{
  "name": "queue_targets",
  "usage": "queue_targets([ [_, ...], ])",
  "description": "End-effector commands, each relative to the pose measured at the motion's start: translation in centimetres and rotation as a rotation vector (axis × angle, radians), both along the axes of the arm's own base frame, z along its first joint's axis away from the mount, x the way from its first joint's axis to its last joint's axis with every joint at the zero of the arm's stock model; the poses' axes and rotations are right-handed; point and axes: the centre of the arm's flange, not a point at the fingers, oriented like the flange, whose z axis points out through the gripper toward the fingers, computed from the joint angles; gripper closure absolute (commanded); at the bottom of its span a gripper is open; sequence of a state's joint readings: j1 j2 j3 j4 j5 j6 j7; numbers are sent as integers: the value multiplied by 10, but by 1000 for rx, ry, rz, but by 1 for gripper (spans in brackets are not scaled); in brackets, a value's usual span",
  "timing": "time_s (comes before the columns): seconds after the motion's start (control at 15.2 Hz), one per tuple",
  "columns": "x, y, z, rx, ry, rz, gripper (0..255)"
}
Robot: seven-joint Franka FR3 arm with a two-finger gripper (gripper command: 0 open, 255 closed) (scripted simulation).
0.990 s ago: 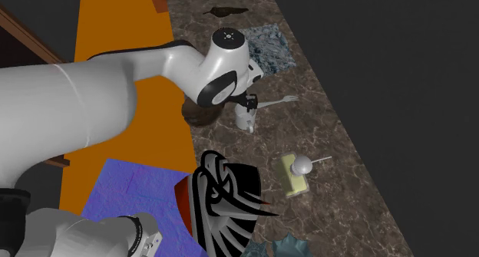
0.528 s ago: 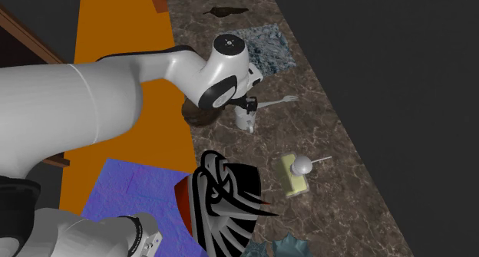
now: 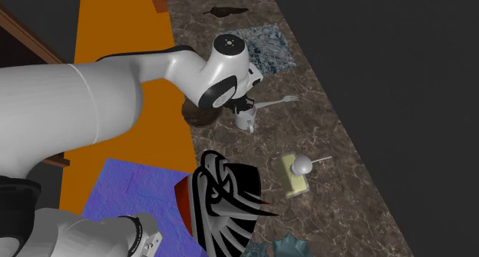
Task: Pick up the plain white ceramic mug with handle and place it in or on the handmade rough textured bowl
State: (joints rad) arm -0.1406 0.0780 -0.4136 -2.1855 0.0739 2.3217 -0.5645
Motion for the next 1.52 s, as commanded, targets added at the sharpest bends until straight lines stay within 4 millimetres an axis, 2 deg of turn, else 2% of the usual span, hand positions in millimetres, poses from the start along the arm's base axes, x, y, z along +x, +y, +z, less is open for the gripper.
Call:
queue_targets([
  [0.0,0,0,0,0,0,0,255],
  [0.26,0,0,0,0,0,0,255],
  [1.45,0,0,95,0,0,0,255],
])
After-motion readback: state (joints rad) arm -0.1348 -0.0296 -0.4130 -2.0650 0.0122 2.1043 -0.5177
